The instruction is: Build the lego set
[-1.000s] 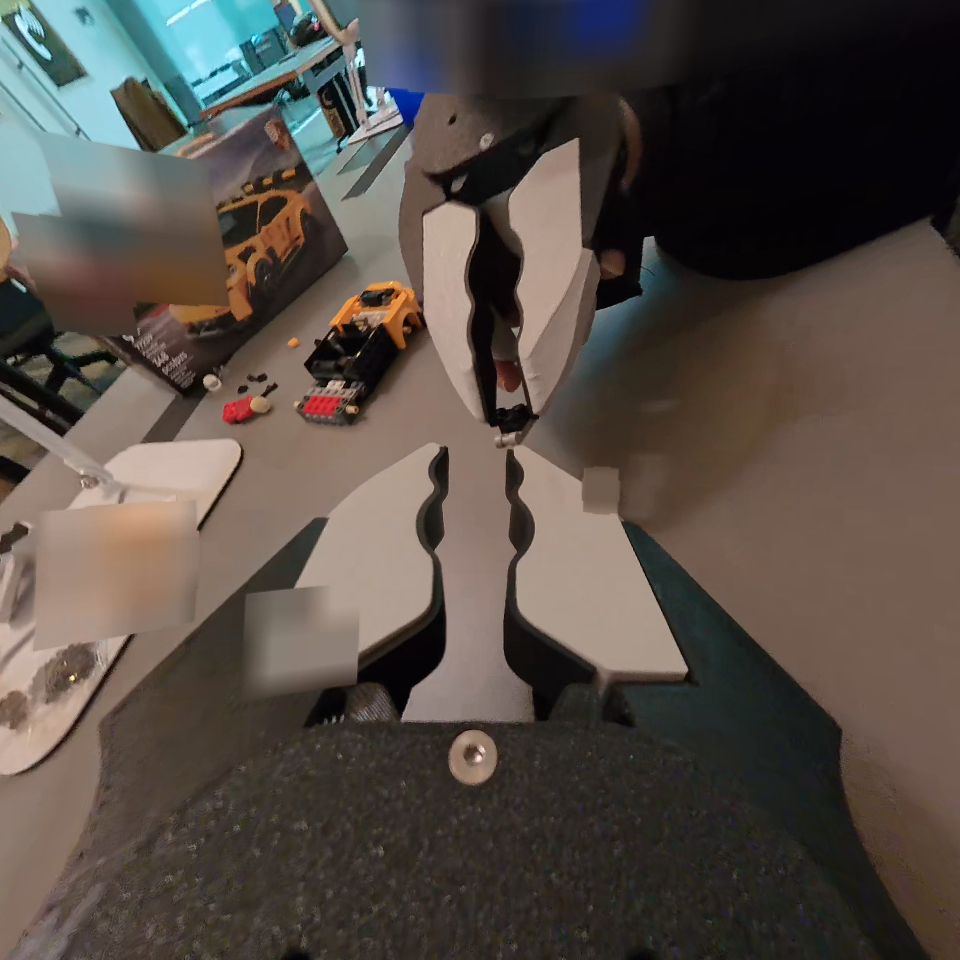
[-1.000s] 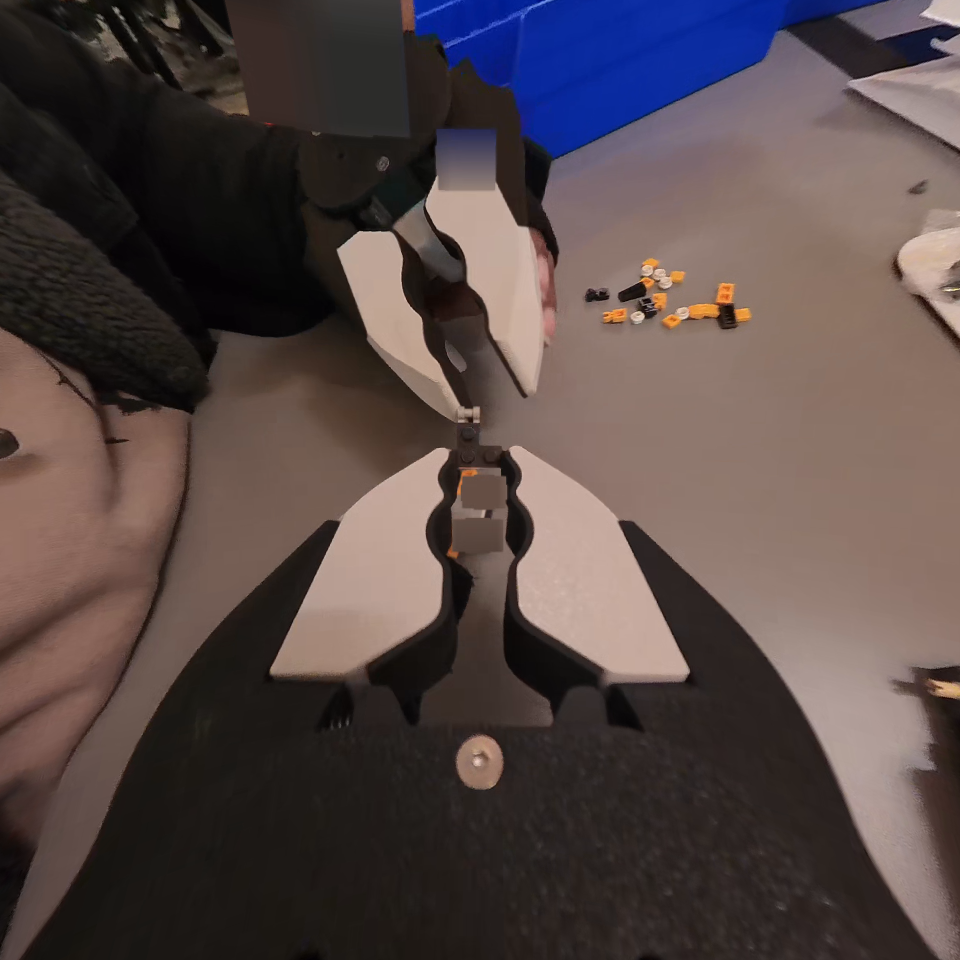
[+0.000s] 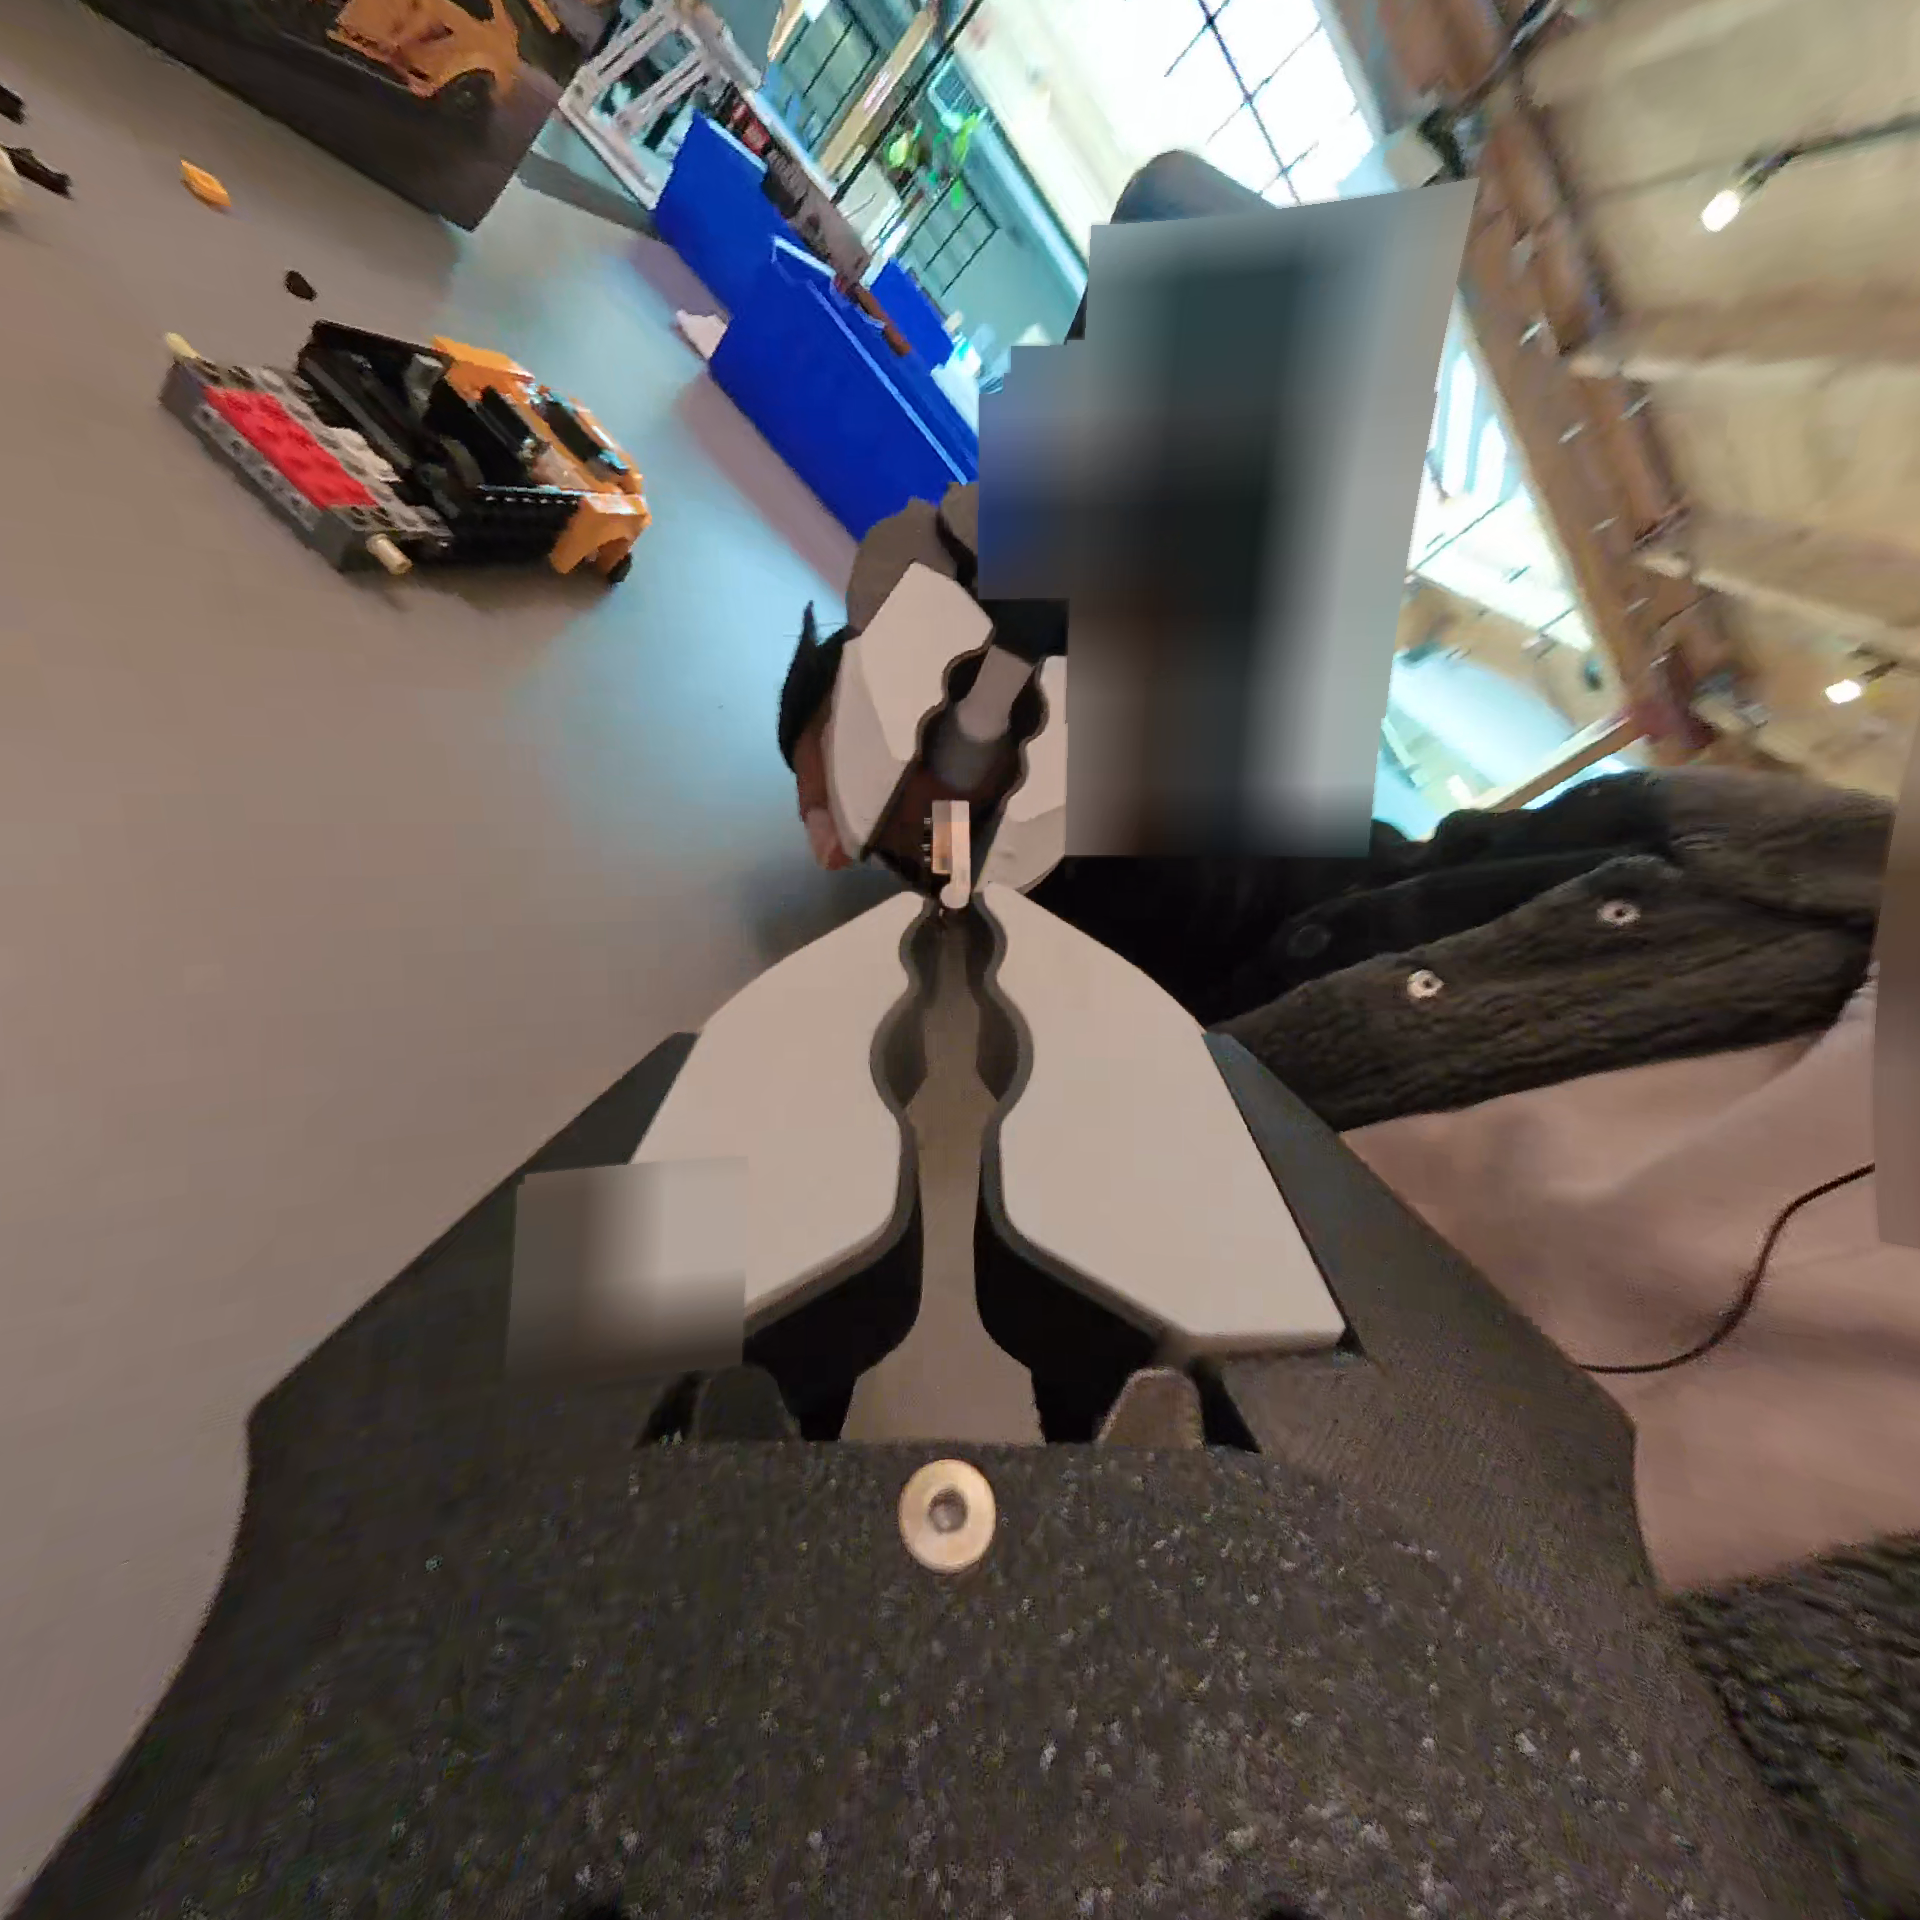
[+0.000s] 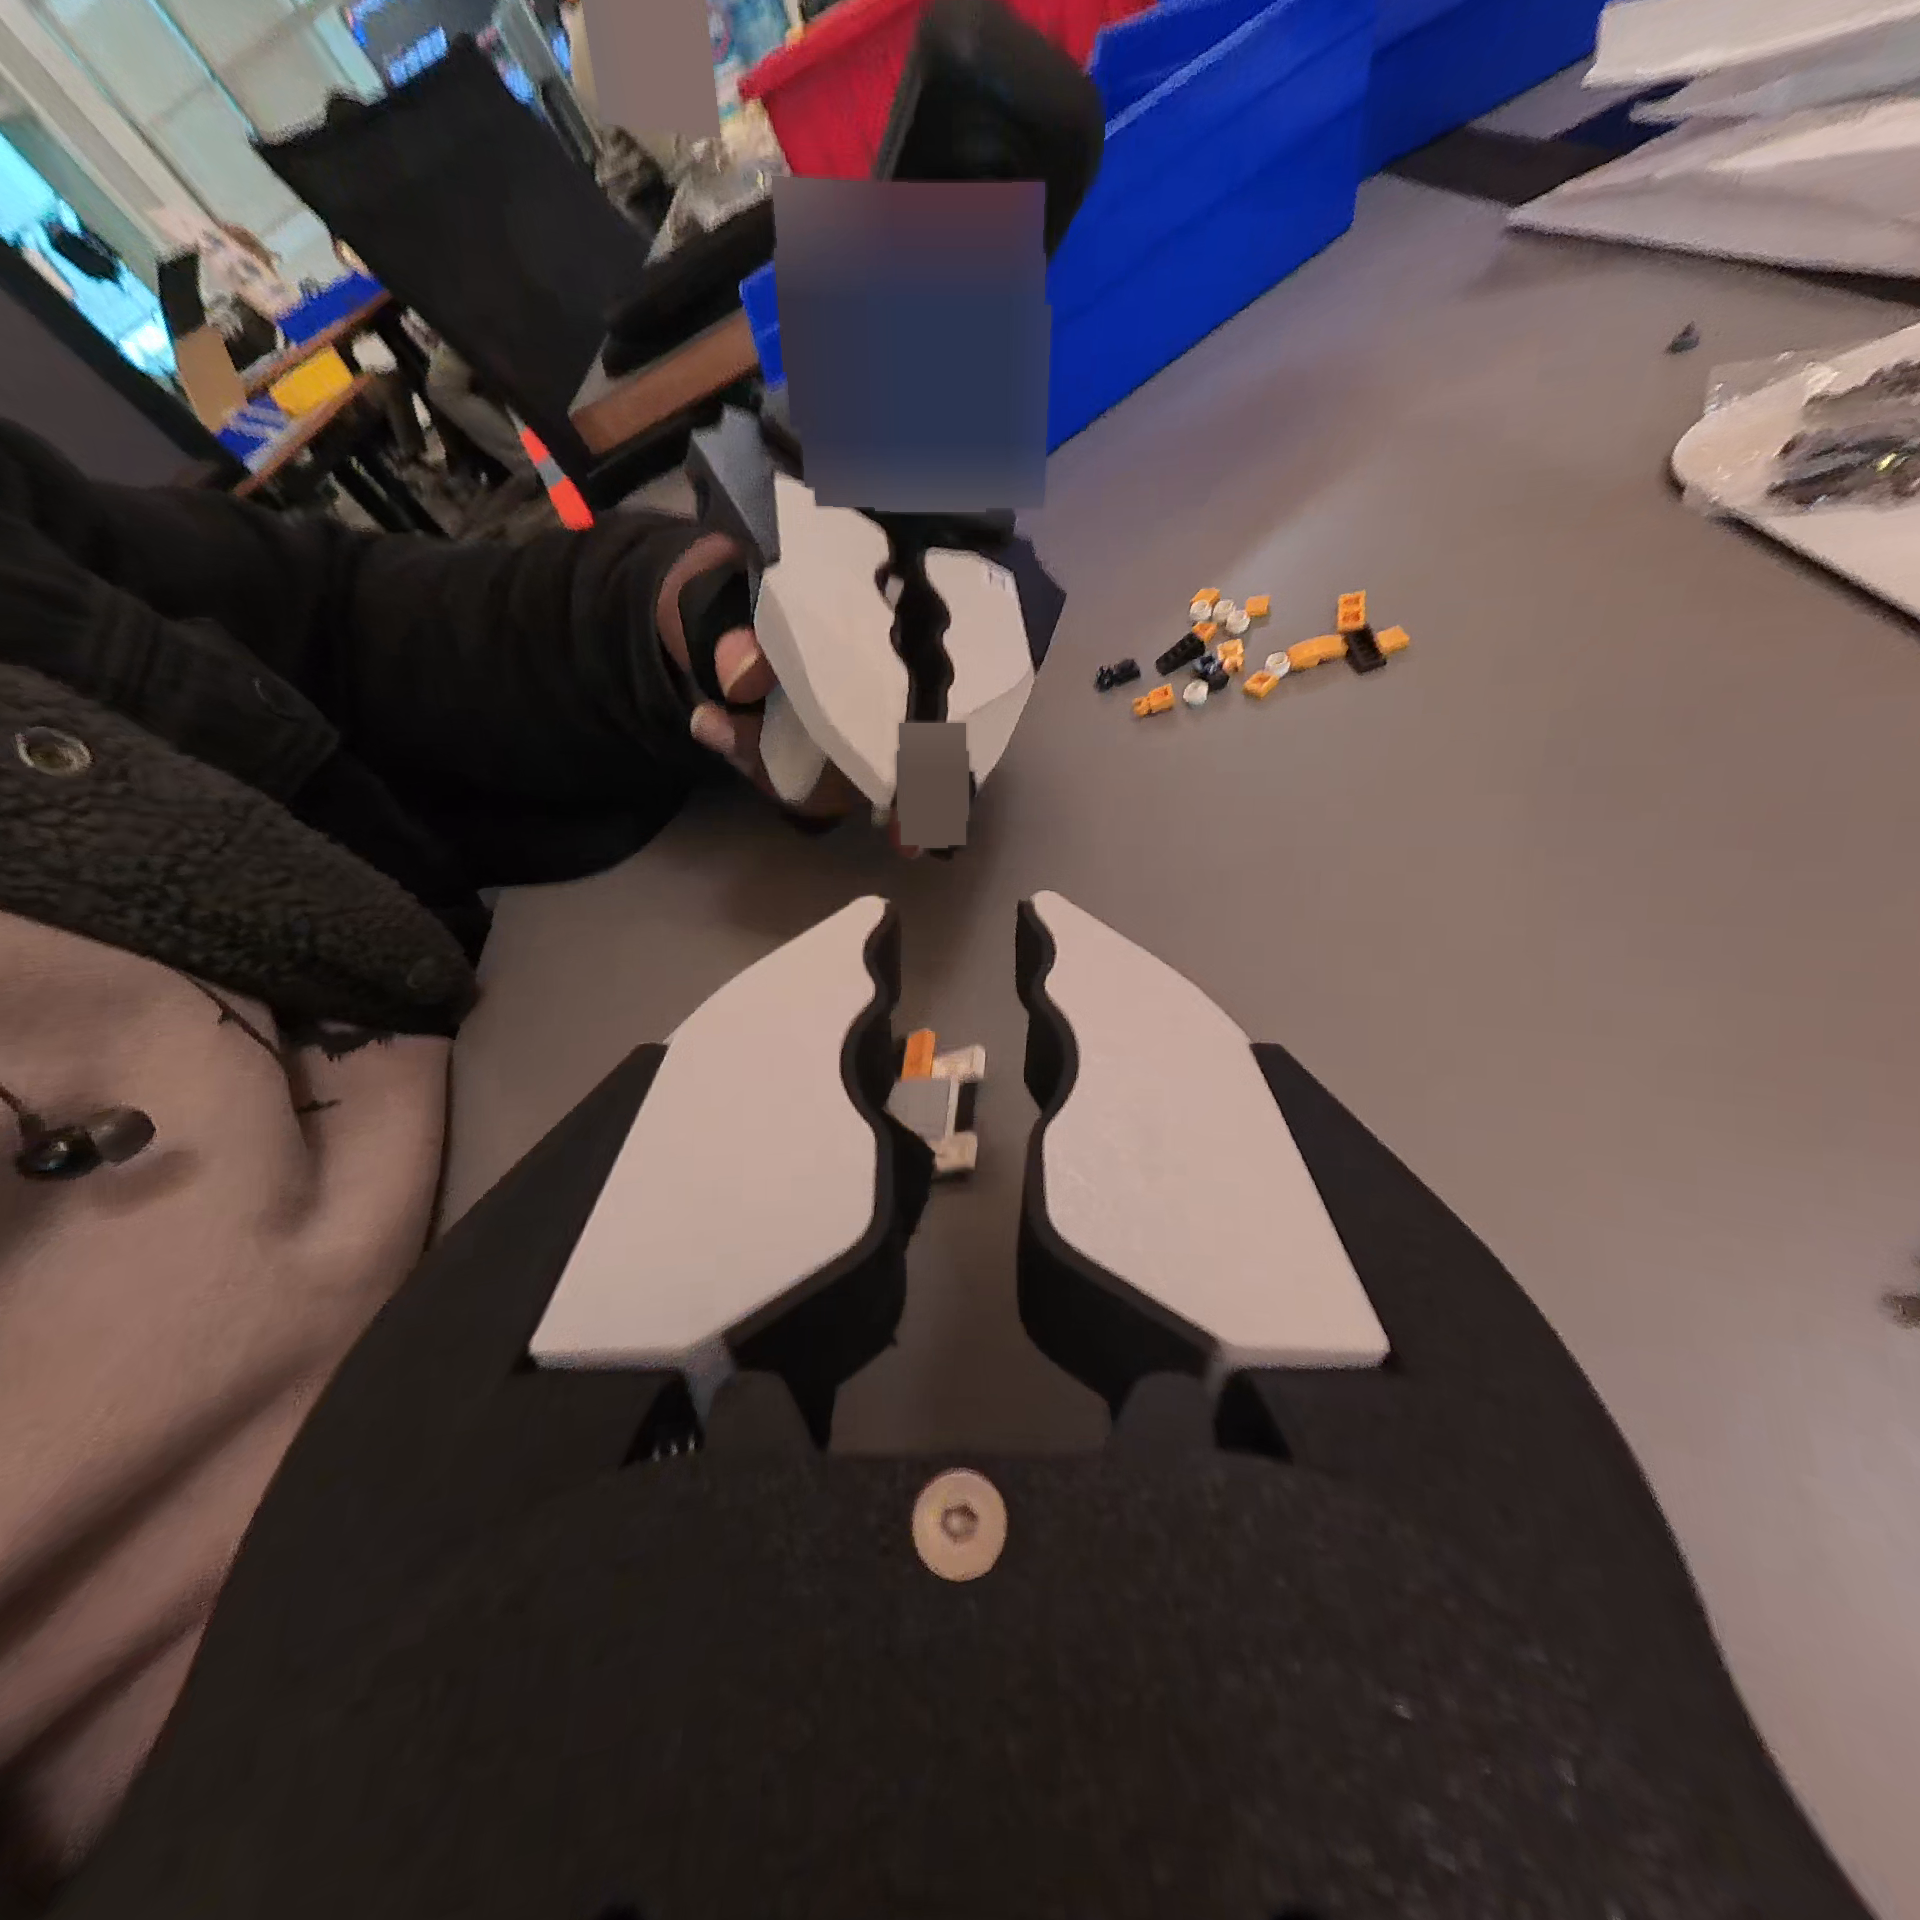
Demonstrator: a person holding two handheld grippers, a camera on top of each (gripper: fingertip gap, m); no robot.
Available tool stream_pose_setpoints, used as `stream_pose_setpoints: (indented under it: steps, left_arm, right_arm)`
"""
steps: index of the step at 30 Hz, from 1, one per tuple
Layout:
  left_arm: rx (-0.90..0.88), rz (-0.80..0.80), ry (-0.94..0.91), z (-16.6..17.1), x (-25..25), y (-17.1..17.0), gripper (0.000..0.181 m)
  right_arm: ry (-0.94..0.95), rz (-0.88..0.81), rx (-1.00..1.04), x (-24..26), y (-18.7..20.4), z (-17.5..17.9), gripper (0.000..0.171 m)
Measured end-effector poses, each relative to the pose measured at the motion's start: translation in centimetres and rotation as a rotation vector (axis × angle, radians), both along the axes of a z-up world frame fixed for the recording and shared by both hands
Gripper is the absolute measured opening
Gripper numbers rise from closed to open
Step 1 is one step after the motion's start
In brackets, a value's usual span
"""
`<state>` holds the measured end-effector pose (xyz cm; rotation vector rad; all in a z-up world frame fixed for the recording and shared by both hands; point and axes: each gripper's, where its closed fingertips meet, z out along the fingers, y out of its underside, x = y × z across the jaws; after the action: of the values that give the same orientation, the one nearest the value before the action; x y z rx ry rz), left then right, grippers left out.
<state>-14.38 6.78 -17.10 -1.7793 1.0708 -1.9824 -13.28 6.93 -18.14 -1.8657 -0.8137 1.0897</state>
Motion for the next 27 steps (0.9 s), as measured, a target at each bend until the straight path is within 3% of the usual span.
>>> stream_pose_setpoints:
  steps: [9, 15, 27]
  left_arm:
    - [-0.063, -0.034, -0.068, 0.9, 0.2, -0.8, 0.004]
    - [0.018, -0.164, -0.014, 0.2, -0.4, -2.5, 0.016]
    - [0.136, -0.137, 0.121, -2.2, 0.0, -2.3, 0.011]
  right_arm:
    - [0.147, -0.015, -0.015, -0.7, 0.0, 2.1, 0.005]
    - [0.066, 0.045, -0.065, -0.4, -0.8, 1.2, 0.004]
    - [0.002, 0.092, -0.2, -1.4, -1.7, -1.3, 0.004]
